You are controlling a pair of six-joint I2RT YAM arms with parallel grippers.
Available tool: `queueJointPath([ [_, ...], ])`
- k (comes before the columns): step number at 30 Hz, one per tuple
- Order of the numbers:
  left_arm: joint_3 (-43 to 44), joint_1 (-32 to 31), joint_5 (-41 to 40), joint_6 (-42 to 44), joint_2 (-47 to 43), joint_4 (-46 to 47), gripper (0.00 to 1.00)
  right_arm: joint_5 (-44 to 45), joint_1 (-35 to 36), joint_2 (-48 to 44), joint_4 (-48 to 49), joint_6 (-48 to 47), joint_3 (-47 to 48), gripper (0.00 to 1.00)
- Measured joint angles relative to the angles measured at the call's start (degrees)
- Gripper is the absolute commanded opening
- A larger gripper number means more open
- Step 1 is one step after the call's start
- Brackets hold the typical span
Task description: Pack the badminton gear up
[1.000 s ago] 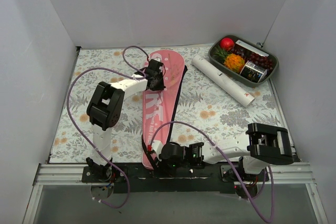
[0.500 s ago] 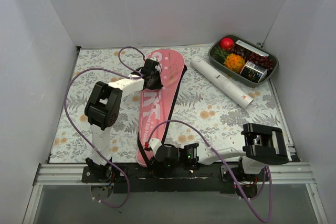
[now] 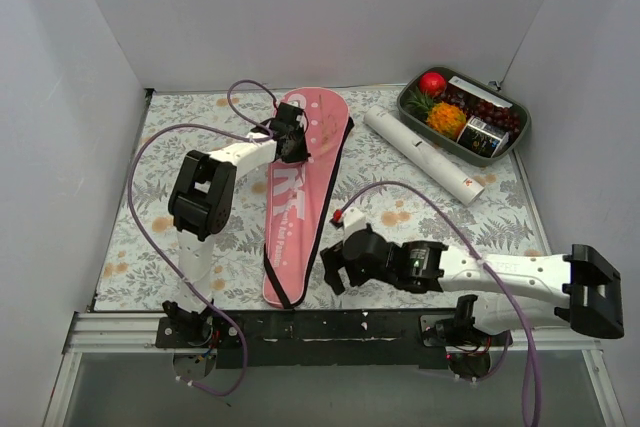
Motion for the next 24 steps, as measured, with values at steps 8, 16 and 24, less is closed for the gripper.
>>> queueJointPath([
  [8,4.81,1.09,2.32,0.33,1.97,-1.79,0.73,1.27,-10.16,-4.07,-13.18,-0.02,3.69,0.97],
  [16,-2.71,1.25,4.87,1.01,-8.66,-3.45,0.98,6.47,-10.56,-2.82,-17.75,-1.88,12.5,0.98],
  [24,-11.21,1.27,4.37,2.73,-35.67,0.48,0.98,13.0,-15.91,0.63,-19.8,-7.56,19.89,0.98],
])
